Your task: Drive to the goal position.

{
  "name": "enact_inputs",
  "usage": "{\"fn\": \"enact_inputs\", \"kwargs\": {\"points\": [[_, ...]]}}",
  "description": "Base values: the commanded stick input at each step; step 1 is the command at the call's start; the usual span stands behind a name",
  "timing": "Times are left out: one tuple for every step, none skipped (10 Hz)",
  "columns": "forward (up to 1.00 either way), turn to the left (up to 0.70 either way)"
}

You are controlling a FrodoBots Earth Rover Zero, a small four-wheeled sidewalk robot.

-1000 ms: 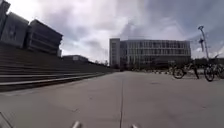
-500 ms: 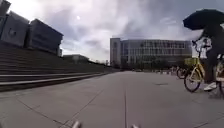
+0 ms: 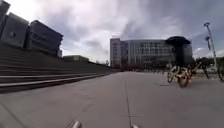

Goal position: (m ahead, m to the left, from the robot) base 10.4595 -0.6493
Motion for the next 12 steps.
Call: {"fn": "enact_inputs", "kwargs": {"points": [[0.70,0.00],[0.70,0.00],[0.70,0.00],[0.70,0.00],[0.70,0.00],[0.70,0.00],[0.70,0.00],[0.70,0.00],[0.70,0.00],[0.70,0.00],[0.70,0.00],[0.70,0.00]]}}
